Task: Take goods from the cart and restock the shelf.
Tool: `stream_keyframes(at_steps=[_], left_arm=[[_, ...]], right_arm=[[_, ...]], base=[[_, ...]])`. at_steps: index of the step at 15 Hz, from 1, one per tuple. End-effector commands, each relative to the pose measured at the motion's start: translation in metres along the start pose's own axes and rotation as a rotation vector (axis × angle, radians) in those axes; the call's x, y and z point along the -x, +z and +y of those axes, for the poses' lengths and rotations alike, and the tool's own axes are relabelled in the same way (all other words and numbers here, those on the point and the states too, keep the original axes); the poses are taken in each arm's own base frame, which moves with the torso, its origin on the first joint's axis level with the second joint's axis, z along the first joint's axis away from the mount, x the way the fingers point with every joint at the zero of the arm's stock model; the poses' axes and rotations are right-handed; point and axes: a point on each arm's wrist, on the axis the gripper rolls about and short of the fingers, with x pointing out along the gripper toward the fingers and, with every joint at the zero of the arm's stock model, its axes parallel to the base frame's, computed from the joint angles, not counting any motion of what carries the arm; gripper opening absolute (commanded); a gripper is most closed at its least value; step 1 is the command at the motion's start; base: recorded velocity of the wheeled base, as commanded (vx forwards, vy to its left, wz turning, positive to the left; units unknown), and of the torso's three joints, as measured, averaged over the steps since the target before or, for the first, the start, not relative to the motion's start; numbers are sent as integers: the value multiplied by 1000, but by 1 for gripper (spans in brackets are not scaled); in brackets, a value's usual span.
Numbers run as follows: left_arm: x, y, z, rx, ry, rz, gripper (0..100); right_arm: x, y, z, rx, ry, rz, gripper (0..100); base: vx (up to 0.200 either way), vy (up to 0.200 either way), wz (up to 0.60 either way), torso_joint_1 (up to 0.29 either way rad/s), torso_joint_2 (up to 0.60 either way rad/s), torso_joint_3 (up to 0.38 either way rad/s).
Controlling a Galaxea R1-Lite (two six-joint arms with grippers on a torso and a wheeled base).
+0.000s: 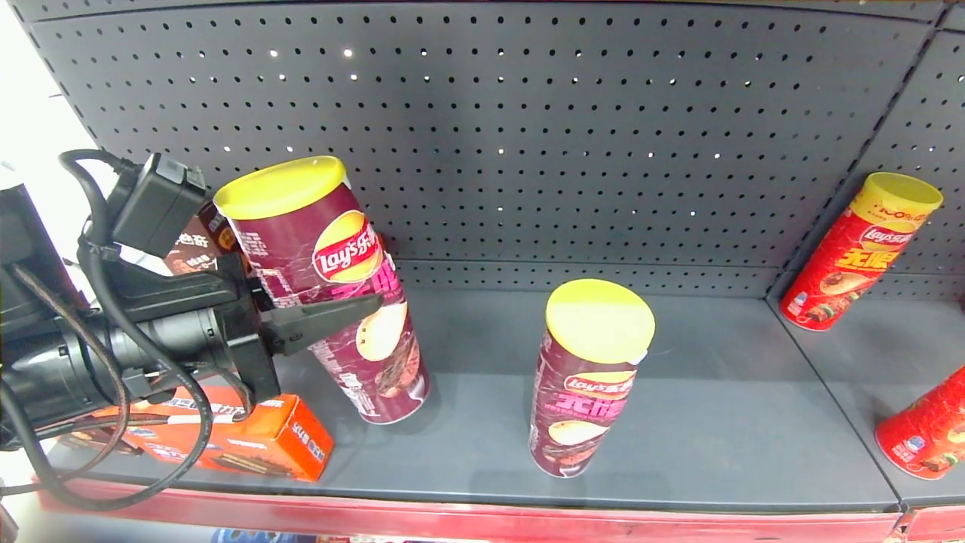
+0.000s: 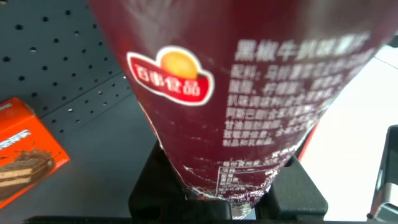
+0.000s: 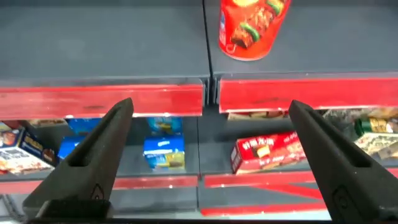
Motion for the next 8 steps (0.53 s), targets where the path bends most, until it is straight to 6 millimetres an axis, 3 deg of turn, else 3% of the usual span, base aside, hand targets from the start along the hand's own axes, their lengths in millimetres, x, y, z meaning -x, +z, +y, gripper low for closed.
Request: stream_keyframes(at_steps=[1, 6, 8], left_arm=[[0, -1, -1, 1, -4, 3, 0], [-11, 8, 3, -25, -22, -14, 0], [-27, 12, 10, -28, -57, -19, 0]], right_arm=[[5, -2, -1, -5, 28, -71, 100], [6, -3, -1, -2, 31, -86, 100], [6, -3, -1, -2, 31, -86, 100]], base=[[0, 0, 0, 0, 0, 0], [0, 0, 0, 0, 0, 0], [0, 0, 0, 0, 0, 0]])
